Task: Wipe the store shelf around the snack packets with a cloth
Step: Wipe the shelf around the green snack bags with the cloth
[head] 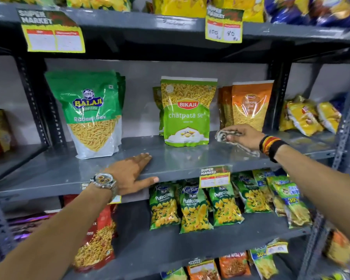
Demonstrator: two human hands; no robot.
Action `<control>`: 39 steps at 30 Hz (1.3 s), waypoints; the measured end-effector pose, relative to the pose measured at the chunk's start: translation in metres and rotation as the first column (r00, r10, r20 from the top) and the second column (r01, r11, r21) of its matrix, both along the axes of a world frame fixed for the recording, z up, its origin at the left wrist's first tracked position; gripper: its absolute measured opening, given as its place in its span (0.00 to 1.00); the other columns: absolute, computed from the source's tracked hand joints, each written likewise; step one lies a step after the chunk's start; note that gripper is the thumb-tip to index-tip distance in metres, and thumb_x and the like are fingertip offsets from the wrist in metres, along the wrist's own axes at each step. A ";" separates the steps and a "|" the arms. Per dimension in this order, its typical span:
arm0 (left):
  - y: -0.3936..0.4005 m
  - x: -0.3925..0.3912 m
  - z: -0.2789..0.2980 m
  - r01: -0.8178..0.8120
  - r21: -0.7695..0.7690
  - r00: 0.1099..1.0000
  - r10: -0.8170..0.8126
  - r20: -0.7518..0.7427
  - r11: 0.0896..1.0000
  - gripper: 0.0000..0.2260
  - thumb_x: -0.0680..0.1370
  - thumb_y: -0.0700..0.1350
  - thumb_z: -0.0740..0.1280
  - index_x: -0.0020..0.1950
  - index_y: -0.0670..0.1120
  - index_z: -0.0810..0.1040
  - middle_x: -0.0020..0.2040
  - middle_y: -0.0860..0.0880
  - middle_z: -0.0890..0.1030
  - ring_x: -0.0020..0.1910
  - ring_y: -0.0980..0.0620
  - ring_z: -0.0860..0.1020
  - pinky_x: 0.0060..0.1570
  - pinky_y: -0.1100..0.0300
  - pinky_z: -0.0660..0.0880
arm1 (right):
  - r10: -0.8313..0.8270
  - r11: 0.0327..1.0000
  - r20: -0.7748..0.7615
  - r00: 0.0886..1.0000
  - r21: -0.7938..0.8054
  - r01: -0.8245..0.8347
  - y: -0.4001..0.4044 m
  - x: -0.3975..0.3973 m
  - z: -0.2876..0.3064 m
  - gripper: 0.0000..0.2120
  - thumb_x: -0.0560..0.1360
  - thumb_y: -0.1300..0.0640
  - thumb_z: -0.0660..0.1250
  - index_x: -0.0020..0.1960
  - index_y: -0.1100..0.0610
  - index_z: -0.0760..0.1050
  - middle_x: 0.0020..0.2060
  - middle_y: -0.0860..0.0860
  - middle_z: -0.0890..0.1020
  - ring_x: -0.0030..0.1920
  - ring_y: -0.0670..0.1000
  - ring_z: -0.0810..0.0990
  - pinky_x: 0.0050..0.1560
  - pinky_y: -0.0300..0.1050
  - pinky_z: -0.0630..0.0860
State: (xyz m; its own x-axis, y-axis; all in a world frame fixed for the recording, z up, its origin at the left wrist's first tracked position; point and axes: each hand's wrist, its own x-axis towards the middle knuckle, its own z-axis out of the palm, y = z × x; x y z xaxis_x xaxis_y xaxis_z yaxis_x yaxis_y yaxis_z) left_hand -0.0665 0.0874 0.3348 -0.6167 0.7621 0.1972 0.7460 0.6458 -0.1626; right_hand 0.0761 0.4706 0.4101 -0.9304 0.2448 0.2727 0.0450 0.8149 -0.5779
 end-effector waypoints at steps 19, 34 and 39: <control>0.140 0.026 -0.005 -0.071 0.017 0.997 0.070 0.033 0.997 0.54 0.68 0.83 0.39 0.85 0.50 0.53 0.85 0.50 0.58 0.81 0.50 0.63 0.78 0.54 0.60 | 0.314 0.935 0.107 0.943 0.134 -0.327 0.076 -0.115 -0.035 0.17 0.80 0.58 0.64 0.68 0.55 0.75 0.66 0.54 0.78 0.66 0.54 0.76 0.68 0.46 0.70; 0.140 0.032 -0.001 -0.041 0.016 0.999 0.041 0.032 0.999 0.45 0.76 0.77 0.51 0.84 0.48 0.56 0.84 0.49 0.59 0.81 0.49 0.62 0.79 0.51 0.62 | 0.350 0.931 0.111 0.930 0.066 -0.358 0.051 -0.103 -0.003 0.18 0.79 0.58 0.66 0.68 0.54 0.74 0.65 0.53 0.79 0.63 0.51 0.77 0.60 0.37 0.68; 0.140 0.030 -0.002 -0.044 0.018 0.998 0.043 0.042 0.999 0.53 0.70 0.82 0.42 0.84 0.47 0.57 0.84 0.48 0.59 0.82 0.48 0.62 0.79 0.48 0.63 | 0.345 0.925 0.184 0.920 0.101 -0.367 0.036 -0.119 -0.026 0.18 0.79 0.57 0.65 0.69 0.55 0.74 0.67 0.53 0.77 0.68 0.53 0.75 0.70 0.47 0.68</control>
